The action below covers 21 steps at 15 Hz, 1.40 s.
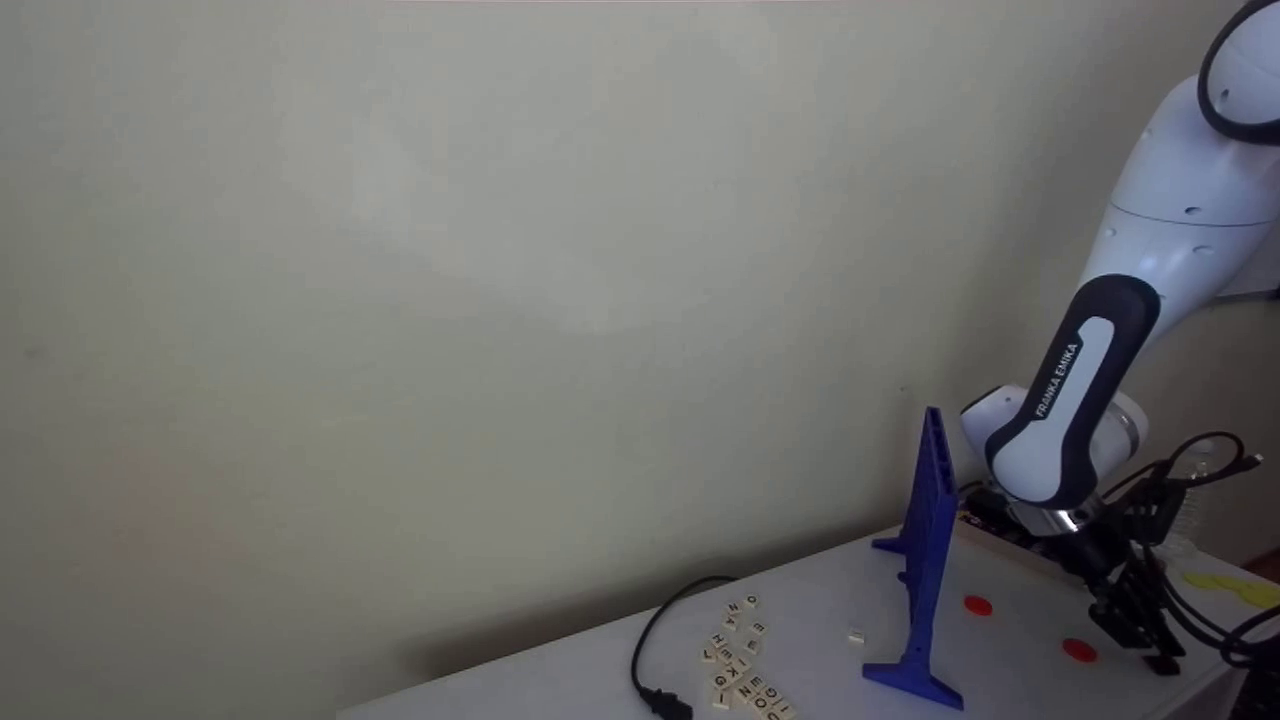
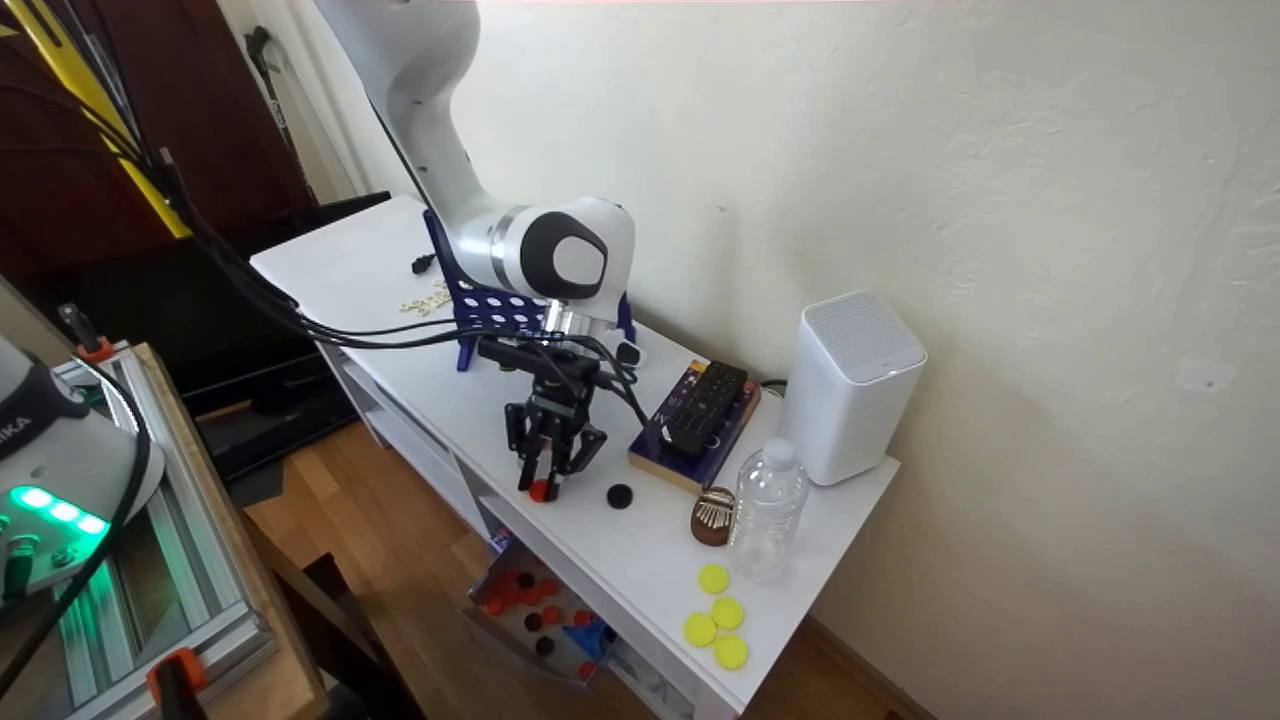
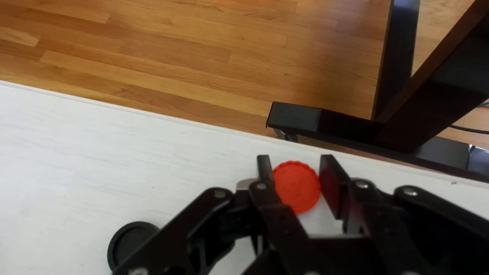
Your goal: Put the orange circle inside the the blue object
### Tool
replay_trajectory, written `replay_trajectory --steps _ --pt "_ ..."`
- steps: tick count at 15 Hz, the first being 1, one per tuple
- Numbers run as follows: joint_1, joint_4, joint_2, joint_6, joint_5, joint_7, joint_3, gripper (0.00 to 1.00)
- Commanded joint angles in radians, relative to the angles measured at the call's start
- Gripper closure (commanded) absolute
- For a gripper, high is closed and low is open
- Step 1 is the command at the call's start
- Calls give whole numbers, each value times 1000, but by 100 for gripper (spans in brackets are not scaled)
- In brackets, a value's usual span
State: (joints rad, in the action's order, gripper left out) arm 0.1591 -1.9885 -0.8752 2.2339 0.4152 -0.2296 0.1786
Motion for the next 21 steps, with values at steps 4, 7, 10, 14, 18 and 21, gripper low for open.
replay_trajectory --steps 4,7,10,14,18,21 --pt "46 -158 122 219 9 -38 9 89" --pt "62 -247 187 356 8 -55 11 89" --pt "79 -325 255 466 -10 -86 -2 89" --pt "74 -424 359 549 -19 -92 1 89" --pt "64 -501 486 568 -25 -88 4 89" --pt "61 -546 585 567 -30 -92 1 89"
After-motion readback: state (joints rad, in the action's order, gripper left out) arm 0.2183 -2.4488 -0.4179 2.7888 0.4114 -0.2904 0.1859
